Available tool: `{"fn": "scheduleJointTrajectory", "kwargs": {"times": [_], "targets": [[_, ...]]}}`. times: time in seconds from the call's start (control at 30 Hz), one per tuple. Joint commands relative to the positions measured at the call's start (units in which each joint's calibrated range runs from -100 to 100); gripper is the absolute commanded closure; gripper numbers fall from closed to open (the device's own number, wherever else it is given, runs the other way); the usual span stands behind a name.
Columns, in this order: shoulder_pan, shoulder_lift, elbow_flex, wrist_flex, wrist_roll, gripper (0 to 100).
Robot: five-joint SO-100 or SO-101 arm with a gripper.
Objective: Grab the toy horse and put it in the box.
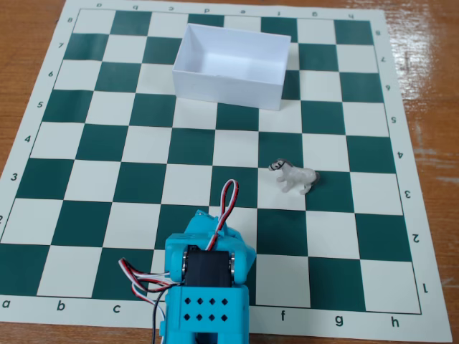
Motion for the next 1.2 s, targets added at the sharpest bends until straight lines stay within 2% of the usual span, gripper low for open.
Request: {"fn": "scheduleJointTrajectory", "kwargs": {"times": [0.0, 0.67, 0.77, 0.97, 1.07, 1.17], "targets": [[-1.4, -0.4, 0.4, 0.3, -0.1, 100], [-1.1, -0.4, 0.2, -1.6, -0.2, 100], [0.1, 0.6, -4.8, -2.5, -0.4, 100], [2.9, 12.3, -20.8, -10.4, -5.3, 93], [4.1, 26.1, -35.0, -10.8, -11.8, 91], [7.6, 41.3, -50.6, -8.0, -19.8, 78]]}}
